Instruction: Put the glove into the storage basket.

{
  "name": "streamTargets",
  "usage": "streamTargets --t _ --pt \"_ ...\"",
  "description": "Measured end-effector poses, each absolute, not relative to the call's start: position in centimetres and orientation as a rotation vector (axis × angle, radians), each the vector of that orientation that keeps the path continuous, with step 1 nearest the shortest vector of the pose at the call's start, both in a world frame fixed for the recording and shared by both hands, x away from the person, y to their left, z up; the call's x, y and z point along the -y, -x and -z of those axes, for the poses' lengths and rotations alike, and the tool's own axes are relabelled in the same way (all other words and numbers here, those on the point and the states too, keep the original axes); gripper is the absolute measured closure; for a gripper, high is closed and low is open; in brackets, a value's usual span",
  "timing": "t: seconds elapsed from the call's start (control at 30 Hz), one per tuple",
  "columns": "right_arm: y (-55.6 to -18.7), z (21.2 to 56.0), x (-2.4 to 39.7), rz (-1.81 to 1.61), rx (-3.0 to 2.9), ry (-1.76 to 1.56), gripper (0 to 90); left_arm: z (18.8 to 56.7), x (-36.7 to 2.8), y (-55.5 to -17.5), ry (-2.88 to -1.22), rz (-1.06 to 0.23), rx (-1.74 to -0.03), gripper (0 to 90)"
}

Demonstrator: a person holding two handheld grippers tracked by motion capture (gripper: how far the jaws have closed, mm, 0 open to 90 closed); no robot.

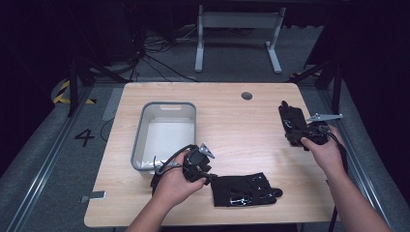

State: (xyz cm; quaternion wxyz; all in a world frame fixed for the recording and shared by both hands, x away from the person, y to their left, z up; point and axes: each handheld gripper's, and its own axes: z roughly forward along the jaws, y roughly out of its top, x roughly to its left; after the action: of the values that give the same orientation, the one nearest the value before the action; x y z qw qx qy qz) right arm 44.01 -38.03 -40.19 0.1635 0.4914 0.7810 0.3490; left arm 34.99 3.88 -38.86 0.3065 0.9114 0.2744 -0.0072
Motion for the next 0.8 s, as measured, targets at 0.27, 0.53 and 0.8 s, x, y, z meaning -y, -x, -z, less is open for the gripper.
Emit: streamTargets --t 0.27,0.53,0.8 --pt "-46.2 41.6 39.3 -0.867 -2.176 -1.517 56.7 39.2 -3.7 -35.0 -2.425 0.030 -0.722 60.0" --pt "-46.9 42.6 40.4 -0.768 -2.120 -1.599 49.2 39.3 -3.5 -34.9 -2.432 0.040 -0.719 59.6" --pt "-47.2 43.4 40.4 -0.683 -2.109 -1.606 42.9 39.5 -3.3 -34.9 -2.447 0.046 -0.708 59.5"
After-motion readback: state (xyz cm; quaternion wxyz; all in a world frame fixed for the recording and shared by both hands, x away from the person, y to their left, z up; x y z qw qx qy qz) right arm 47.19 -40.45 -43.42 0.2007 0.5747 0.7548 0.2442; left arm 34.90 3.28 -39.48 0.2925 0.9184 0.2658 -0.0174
